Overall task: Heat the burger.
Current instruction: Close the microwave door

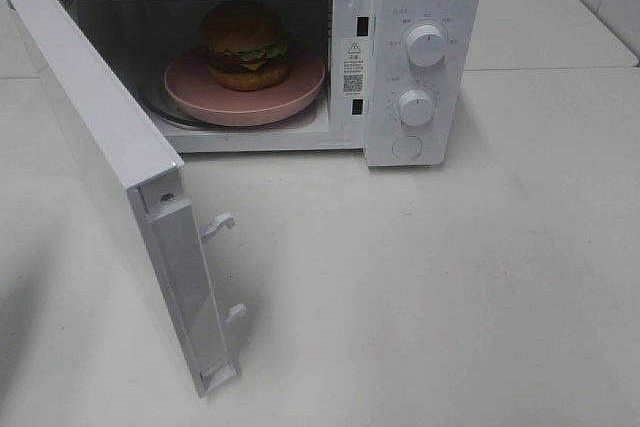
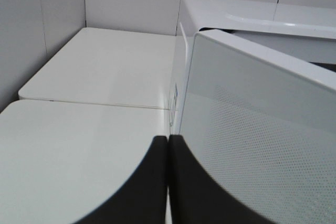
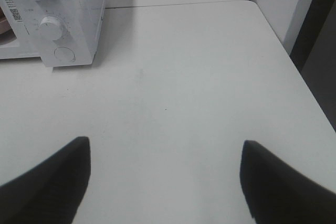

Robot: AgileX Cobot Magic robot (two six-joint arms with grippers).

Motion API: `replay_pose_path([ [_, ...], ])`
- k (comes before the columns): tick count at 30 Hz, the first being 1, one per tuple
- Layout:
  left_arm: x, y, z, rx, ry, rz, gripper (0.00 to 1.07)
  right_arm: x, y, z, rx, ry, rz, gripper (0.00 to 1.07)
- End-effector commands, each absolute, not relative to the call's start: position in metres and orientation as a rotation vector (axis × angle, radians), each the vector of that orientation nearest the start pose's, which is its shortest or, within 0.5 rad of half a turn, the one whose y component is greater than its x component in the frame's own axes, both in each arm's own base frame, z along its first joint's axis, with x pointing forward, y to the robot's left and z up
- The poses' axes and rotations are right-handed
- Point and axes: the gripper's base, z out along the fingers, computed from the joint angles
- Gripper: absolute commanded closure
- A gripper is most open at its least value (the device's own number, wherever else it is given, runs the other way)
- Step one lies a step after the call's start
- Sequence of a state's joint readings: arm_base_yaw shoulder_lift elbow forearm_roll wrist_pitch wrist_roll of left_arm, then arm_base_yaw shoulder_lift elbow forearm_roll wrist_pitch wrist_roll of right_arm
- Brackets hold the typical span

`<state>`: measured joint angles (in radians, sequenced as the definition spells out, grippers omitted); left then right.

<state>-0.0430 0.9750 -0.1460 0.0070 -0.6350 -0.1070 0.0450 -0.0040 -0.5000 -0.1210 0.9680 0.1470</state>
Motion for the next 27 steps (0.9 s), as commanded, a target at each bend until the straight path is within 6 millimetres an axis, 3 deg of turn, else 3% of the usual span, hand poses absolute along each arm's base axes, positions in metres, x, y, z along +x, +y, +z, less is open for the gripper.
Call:
replay_pose_path([
  [1,0.175,-0.011,0.215,-0.010,1.676,-0.125,1.07,-0.006,-0.009,0.285,0.091,1.912,-0.022,0.32],
  [14,0.203,-0.036,0.193,0.328,1.752,-0.240,1.07,-0.006,-0.009,0.285,0.091,1.912,-0.022,0.32],
  [27,0.216,-0.048,0.171,0.406,1.756,-0.378,1.07,-0.006,-0.009,0.285,0.091,1.912,-0.022,0.32],
])
